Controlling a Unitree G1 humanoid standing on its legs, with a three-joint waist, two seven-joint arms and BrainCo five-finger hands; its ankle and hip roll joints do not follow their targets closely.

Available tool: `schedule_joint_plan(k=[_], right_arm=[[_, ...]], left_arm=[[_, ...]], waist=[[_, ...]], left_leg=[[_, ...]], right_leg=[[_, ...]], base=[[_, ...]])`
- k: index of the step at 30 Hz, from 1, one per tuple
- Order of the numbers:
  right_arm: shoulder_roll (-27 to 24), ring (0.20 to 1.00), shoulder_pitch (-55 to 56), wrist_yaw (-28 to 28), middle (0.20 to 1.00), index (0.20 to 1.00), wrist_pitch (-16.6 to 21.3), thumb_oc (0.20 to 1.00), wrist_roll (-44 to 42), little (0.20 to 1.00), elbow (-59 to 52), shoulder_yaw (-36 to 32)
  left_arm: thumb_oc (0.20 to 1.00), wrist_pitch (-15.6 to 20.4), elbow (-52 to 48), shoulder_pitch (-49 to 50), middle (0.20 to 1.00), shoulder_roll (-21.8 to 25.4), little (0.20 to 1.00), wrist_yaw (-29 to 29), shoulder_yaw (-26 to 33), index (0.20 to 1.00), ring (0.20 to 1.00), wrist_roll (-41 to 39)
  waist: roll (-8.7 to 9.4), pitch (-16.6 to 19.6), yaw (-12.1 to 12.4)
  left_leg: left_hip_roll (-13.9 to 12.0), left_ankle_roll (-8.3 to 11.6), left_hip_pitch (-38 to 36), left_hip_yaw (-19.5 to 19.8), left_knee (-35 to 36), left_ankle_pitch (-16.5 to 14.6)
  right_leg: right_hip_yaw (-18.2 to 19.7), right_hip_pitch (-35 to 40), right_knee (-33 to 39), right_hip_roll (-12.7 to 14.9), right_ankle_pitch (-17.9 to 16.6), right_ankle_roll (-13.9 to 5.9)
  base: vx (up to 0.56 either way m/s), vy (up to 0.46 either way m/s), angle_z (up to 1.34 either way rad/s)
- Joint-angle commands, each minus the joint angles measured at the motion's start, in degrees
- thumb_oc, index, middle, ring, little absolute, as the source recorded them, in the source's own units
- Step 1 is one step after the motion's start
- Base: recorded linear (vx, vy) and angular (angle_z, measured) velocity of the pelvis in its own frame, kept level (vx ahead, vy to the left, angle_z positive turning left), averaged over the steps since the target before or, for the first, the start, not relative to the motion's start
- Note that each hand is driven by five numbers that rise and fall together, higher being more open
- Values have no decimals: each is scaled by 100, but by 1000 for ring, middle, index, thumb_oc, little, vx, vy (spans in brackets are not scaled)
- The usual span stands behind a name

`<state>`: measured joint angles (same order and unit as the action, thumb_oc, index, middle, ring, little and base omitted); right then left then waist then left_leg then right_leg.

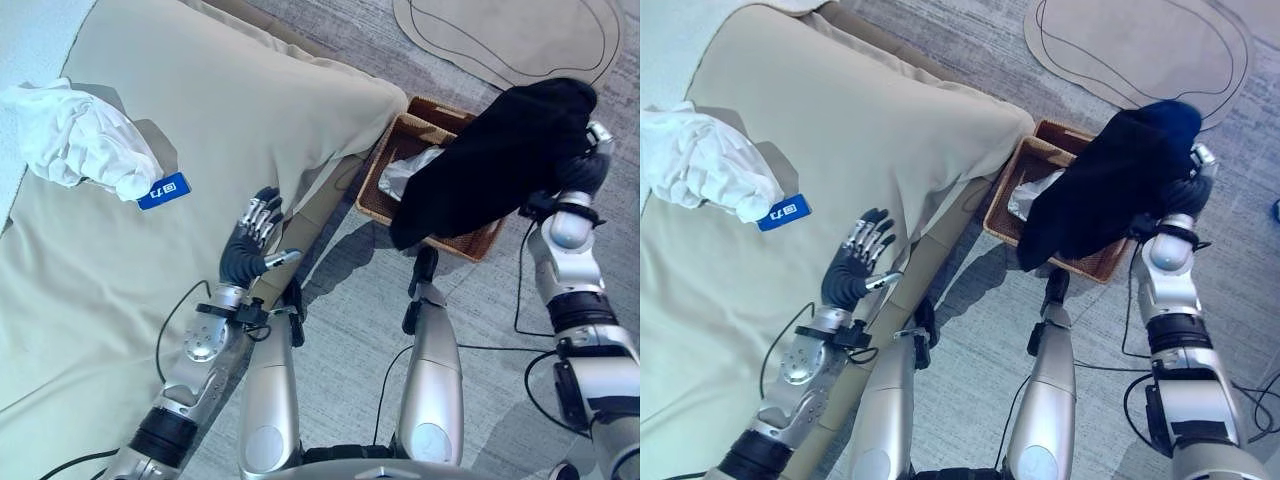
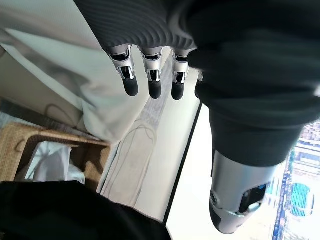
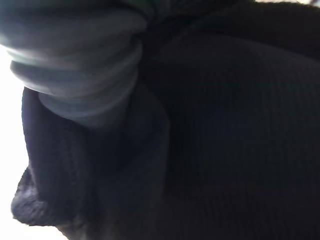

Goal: Pick up clothes into the bucket

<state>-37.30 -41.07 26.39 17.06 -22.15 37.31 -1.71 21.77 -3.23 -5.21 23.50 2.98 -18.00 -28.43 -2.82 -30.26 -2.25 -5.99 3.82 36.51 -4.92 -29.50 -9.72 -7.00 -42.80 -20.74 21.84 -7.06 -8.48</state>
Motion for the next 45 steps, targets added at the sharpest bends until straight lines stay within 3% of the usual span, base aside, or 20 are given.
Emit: schedule_joint_plan(k=[1,8,13,14,19,26,33,44,45], right_arm=[[-485,200,-573,222,200,200,422,200,-149,200,-61,120],[-776,200,-796,341,200,200,282,200,221,200,143,603],[-434,200,-478,319,200,200,202,200,415,200,195,728],[-266,200,-425,345,200,200,189,200,403,200,372,740],[61,200,-631,302,200,200,120,200,252,200,1326,875],[65,200,-1050,256,200,200,-24,200,131,200,2193,1089],[-299,200,-1552,201,200,200,-243,200,262,200,2971,1384],[-555,200,-1831,159,200,200,-661,200,1841,200,3183,2437],[-544,347,-1849,113,347,347,-710,347,1924,347,3223,2490]], left_arm=[[1000,289,-425,113,1000,97,1000,81,-113,1000,1000,-60],[1000,315,-540,-95,1000,89,1000,224,-271,1000,1000,-158],[1000,376,-679,-335,1000,-44,1000,408,-346,1000,1000,-222],[1000,405,-725,-366,1000,-30,1000,515,-350,1000,1000,-152],[1000,466,-819,-347,1000,95,1000,753,-429,1000,1000,48],[1000,462,-930,-152,1000,175,1000,901,-417,1000,1000,-6],[1000,400,-960,-17,1000,317,1000,904,-528,1000,1000,-61],[1000,424,-1013,7,1000,394,1000,909,-447,1000,1000,-10],[1000,428,-1014,9,1000,402,1000,900,-437,1000,1000,-20]], waist=[[-98,415,33],[-157,241,15],[-143,47,-75],[-154,51,-74],[-211,49,-3],[-260,48,77],[-269,50,160],[-220,115,166],[-213,125,166]], left_leg=[[-98,100,-79,77,500,390],[-75,106,293,172,405,409],[5,58,947,327,-592,60],[-14,74,1130,384,-997,-254],[-13,43,1694,462,-1723,-539],[31,18,2210,533,-2311,-700],[82,27,2490,591,-2549,-723],[103,36,2606,603,-2588,-665],[100,38,2599,596,-2575,-661]], right_leg=[[110,-73,-374,105,273,-256],[194,-446,-669,59,398,-227],[374,-952,-1570,44,752,-124],[483,-1125,-2000,34,1066,-145],[620,-1642,-2670,15,1364,-52],[795,-2108,-3232,2,1604,56],[858,-2348,-3438,-3,1676,106],[906,-2481,-3473,-66,1672,139],[904,-2474,-3464,-58,1671,139]], base=[[17,-30,6],[-7,-33,1],[11,-43,20],[119,-27,24],[52,2,5],[6,-4,-1],[-1,-1,1],[0,0,0],[0,0,0]])
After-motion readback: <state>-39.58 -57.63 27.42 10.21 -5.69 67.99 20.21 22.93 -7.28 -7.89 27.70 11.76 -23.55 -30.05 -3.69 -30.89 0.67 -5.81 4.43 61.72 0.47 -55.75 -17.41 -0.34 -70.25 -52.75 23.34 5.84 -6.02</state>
